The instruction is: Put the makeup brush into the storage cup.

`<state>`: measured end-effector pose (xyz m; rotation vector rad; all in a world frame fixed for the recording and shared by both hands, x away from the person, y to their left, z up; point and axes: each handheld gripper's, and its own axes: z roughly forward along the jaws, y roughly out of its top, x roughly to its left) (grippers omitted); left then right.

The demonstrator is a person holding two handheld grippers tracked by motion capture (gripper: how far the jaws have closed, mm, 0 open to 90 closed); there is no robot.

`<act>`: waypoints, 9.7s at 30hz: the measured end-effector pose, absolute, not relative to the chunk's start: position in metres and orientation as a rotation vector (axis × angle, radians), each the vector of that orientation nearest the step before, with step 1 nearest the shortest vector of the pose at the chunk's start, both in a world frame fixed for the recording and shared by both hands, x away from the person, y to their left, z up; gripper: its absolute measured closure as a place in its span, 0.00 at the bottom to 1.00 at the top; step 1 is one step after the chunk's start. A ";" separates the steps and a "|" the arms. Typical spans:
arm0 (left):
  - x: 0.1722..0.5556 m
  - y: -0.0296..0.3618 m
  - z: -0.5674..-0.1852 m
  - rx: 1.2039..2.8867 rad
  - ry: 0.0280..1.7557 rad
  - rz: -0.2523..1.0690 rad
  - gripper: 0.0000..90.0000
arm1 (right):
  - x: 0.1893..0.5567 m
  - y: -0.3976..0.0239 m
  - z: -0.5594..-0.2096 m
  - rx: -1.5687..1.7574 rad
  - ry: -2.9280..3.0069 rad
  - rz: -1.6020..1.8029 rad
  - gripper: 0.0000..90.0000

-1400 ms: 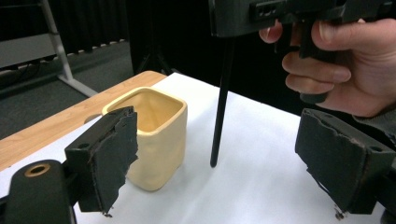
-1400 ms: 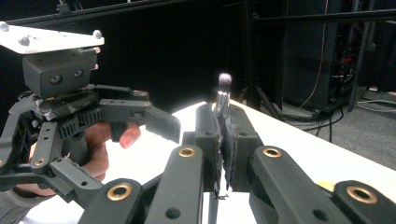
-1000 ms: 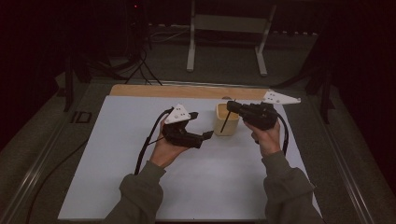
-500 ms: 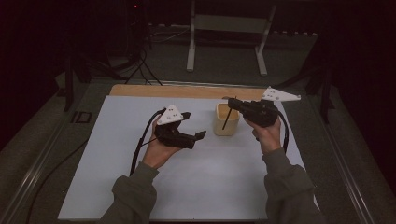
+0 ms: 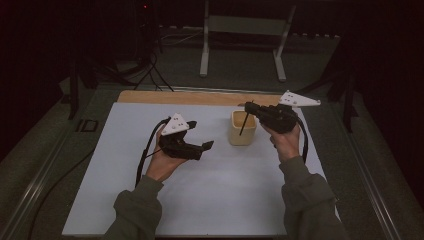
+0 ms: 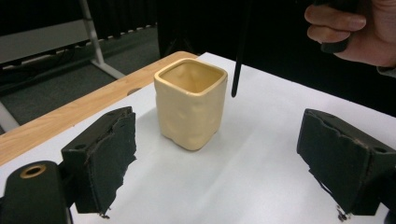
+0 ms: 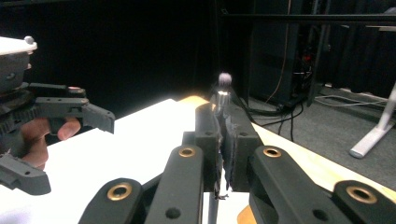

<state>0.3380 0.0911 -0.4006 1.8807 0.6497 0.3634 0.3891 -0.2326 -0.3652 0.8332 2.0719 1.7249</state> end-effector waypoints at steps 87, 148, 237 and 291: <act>0.292 0.202 -0.429 1.775 0.882 0.539 0.11 | 0.426 -0.234 -0.367 0.983 1.942 1.518 0.95; 0.290 0.209 -0.430 1.772 0.907 0.558 0.11 | 0.426 -0.225 -0.392 1.065 2.115 1.412 0.11; 0.276 0.228 -0.434 1.774 0.943 0.582 0.10 | 0.322 -0.287 -0.431 0.990 2.066 1.508 0.11; 0.246 0.264 -0.447 1.704 0.977 0.636 0.04 | 0.252 -0.324 -0.472 1.060 1.984 1.472 0.10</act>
